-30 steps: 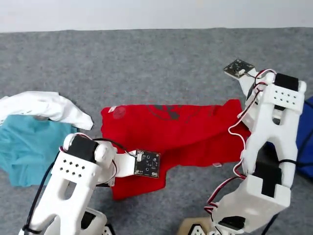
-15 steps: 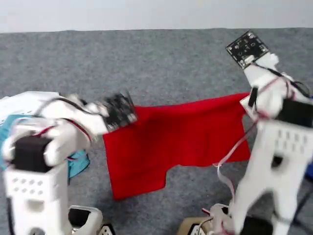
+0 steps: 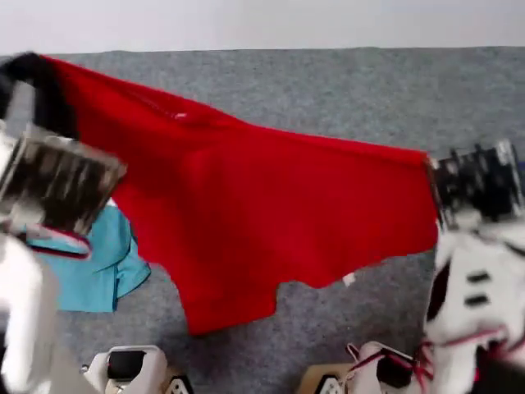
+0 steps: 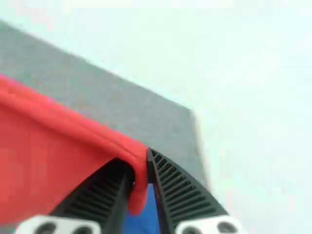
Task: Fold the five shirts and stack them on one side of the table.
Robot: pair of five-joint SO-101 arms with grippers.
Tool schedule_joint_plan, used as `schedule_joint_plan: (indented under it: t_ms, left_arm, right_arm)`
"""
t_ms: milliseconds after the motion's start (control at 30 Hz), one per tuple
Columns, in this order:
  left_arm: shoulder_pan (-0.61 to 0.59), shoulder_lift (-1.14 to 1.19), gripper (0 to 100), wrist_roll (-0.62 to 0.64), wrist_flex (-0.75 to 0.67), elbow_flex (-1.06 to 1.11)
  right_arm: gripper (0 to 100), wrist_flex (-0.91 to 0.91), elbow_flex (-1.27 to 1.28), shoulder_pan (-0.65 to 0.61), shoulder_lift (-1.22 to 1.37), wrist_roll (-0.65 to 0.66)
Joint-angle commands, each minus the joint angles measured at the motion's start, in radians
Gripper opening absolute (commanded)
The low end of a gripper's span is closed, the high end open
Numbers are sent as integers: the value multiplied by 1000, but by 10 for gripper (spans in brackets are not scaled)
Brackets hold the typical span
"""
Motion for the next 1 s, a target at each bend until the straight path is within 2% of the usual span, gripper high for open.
schedule_joint_plan:
  t_ms: [0,467,667,833,967]
  left_arm:
    - [-17,-12,2,11,-72,-122]
    - [-17,-12,2,9,-64,-423]
    - [-17,-5,2,8,106,-418]
    - [-17,5,2,8,226,-291]
    - [-17,5,2,8,261,-70]
  right_arm:
    - [11,-24,-44,105,-74,-12]
    - [11,-15,-41,274,-305,29]
    - [11,-21,23,272,-278,29]
    - [11,-25,181,265,-255,29]
    - [11,-25,327,162,-255,29]
